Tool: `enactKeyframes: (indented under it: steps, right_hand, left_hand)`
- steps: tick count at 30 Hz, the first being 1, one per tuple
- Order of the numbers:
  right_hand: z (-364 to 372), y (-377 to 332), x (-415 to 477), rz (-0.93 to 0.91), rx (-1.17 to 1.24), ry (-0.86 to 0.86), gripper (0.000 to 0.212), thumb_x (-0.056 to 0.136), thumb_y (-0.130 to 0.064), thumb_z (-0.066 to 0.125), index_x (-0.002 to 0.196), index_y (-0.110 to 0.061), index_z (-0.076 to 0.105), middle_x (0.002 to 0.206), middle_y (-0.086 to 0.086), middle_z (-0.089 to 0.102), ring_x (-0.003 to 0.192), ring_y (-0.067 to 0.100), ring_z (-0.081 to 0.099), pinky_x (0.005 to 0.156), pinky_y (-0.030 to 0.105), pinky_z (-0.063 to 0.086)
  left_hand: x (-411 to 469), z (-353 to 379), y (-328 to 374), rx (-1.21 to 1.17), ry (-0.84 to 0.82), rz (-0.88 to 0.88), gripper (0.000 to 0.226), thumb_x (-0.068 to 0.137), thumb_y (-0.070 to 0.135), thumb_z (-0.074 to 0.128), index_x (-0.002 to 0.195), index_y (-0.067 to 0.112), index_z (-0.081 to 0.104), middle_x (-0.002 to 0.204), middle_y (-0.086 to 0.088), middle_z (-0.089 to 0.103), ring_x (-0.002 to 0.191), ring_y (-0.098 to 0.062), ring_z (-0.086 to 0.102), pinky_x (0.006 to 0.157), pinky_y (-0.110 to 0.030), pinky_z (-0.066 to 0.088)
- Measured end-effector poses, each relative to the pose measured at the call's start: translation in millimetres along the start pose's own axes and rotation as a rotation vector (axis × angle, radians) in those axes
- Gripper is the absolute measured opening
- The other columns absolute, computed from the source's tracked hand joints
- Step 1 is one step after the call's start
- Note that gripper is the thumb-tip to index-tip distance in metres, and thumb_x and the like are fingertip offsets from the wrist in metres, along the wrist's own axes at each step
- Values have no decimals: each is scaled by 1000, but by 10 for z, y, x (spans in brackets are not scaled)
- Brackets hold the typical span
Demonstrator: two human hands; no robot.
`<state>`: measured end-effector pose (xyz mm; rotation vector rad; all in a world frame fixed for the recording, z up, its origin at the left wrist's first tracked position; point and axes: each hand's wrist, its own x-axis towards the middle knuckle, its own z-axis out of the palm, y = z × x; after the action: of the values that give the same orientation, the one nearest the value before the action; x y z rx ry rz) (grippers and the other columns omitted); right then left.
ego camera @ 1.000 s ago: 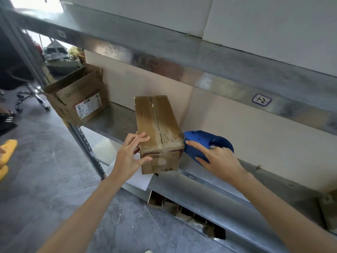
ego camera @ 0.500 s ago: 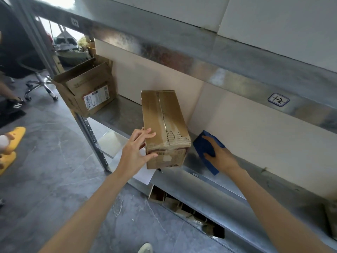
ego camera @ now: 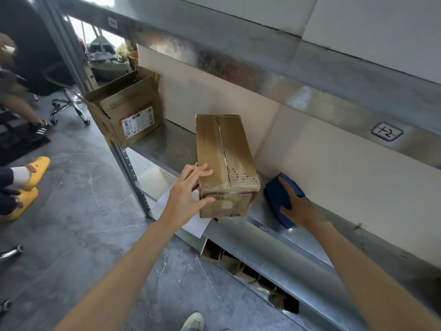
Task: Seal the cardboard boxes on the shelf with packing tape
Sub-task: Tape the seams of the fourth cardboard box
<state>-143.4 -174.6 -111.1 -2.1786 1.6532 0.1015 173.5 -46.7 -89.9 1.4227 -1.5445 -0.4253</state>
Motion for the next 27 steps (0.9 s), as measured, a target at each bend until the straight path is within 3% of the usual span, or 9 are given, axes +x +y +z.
enactKeyframes:
  steps: [3,6,9,11,14,16,19,23,27]
  right_hand:
    - [-68,-49,-30,30,-99,8,87,97,-33,50,149,-45,-18,78,12,65,63,24,60,59,32,50]
    - [-206,-106,-109,43,-176,107,84,97,-46,48,148,-49,-18,82,6,62,68,23,59,60,31,47]
    - [-372,-142,-169,-78,-66,156,77,96,-45,51,150,-49,-4,105,9,59,90,28,58,72,36,49]
    - [-477,-262,-221,-201,106,138,73,95,-39,57,151,-44,10,124,8,52,113,27,51,92,41,47]
    - [-590,-547,-326,-411,247,221,71,89,-30,70,149,-33,32,143,1,44,132,16,40,111,35,35]
    - [-607,-730,-396,-533,347,232,69,83,-26,77,144,-30,44,144,-6,43,134,7,38,114,32,33]
    - [-538,-940,-440,-586,418,193,74,76,-31,82,142,-30,49,147,-14,41,137,2,35,114,30,31]
    - [-409,-1056,-320,-574,350,194,75,73,-46,79,141,-30,51,147,-14,43,139,7,34,115,45,34]
    - [-357,-1013,-246,-574,333,286,58,79,-38,77,133,-31,58,138,-21,49,135,6,39,112,44,37]
  left_hand:
    - [7,-8,-5,-2,-10,-1,69,71,10,88,130,25,56,130,36,35,135,0,37,98,-5,39]
    - [16,-29,-12,0,-30,10,67,73,13,87,131,24,56,131,32,36,133,3,40,97,-6,41]
    - [28,-63,-26,15,-47,17,67,74,22,87,133,24,56,131,23,41,134,1,40,99,-9,42]
    - [29,-84,-31,50,-57,33,66,74,33,85,133,27,55,132,20,41,133,-3,42,101,-13,44]
    - [52,-114,-3,115,-53,50,65,73,52,76,131,29,57,134,22,44,134,-4,42,104,-25,43]
    - [94,-128,4,186,-28,91,62,72,56,74,125,26,62,133,19,49,140,-5,35,111,-25,33]
    - [143,-142,7,230,-18,126,59,72,58,74,120,24,65,131,18,51,143,4,25,112,-13,21]
    - [147,-160,-1,200,-42,112,59,74,63,71,121,28,64,132,21,50,140,7,30,106,-22,36]
    - [158,-190,-46,249,-68,146,58,78,67,63,122,29,63,132,23,49,141,2,33,102,-27,43]
